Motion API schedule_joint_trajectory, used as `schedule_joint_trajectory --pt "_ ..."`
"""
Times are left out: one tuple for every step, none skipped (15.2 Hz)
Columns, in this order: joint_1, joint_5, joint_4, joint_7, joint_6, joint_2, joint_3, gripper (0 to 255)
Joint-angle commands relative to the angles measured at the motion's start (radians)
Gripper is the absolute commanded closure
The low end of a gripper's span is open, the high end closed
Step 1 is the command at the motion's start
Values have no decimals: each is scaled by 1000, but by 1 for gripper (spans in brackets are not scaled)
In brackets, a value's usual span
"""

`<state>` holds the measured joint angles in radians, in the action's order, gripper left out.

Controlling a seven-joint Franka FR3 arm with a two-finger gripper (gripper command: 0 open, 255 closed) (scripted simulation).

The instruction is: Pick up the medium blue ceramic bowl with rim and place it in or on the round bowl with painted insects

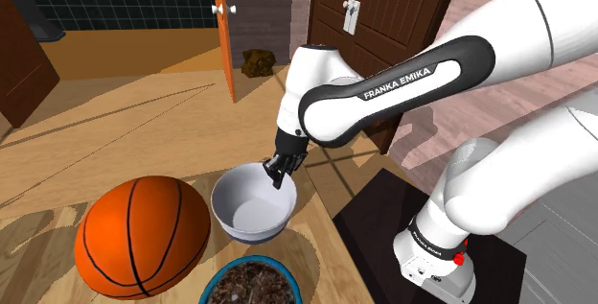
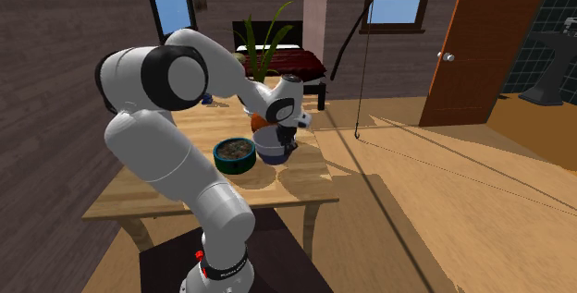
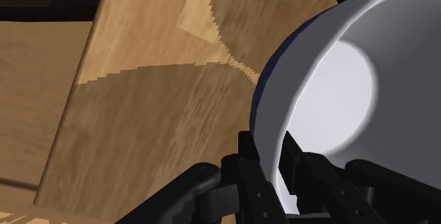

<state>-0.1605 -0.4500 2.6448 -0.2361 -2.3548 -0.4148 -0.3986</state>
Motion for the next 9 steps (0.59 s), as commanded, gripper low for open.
schedule_joint_trajectory --pt "2 6 -15 -6 31 -16 5 255" --pt "3 9 -23 -9 47 -25 7 255" --pt "4 13 -30 -12 63 -34 10 255" --pt "4 16 -38 -15 79 -42 13 255" --pt "5 19 -46 -18 95 -50 15 255" --pt "6 22 -54 -21 110 -58 18 255" --pt "7 25 -63 -23 126 -65 21 255" --pt "8 28 -71 -26 141 -72 23 255" --pt "9 31 -80 -29 157 -79 26 255"
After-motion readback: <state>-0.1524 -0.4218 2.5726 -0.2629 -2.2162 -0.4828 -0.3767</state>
